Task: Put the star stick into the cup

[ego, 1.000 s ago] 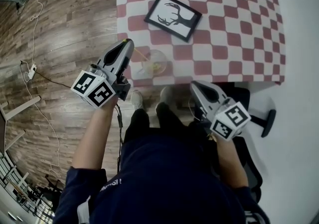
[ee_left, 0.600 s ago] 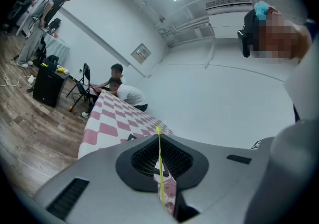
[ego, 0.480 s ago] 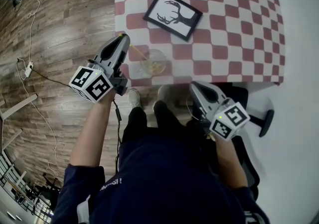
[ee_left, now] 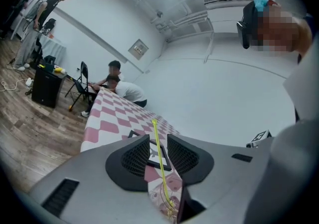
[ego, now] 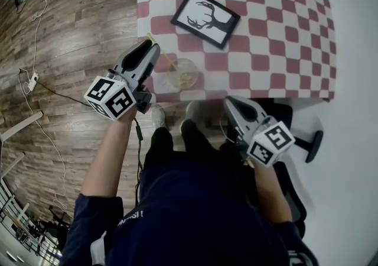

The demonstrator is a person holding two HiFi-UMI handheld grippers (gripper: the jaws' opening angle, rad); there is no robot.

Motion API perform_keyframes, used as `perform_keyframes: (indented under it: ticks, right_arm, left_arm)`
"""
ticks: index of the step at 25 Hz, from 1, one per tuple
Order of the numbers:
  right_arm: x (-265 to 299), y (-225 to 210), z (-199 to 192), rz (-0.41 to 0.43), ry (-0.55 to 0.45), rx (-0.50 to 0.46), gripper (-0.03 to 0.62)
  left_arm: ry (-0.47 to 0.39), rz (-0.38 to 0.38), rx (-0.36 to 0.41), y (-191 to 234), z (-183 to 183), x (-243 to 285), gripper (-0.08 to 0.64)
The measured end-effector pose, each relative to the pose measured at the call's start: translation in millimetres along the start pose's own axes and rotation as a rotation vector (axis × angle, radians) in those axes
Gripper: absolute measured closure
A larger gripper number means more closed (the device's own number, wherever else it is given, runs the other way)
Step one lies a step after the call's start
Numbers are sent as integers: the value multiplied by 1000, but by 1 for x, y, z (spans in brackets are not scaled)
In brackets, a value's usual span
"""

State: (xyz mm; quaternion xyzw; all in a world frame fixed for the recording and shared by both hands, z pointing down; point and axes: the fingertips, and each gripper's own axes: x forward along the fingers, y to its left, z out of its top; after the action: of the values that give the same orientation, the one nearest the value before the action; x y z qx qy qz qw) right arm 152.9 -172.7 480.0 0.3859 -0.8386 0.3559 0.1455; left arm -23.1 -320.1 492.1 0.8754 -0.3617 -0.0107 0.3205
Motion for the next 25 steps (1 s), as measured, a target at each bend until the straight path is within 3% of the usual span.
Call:
perform_keyframes:
  ticks: [10, 19, 25]
  right_arm:
    - [0, 27, 17, 14, -51, -42, 577]
    - [-10, 62, 39, 1, -134, -94, 577]
    - [-16, 91, 39, -5, -159, -121, 575]
  left_arm:
    - [8, -12, 35, -27, 12, -37, 428]
    - [-18, -93, 130, -80, 36, -80, 463]
    - [-6, -155, 146, -112, 32, -106, 488]
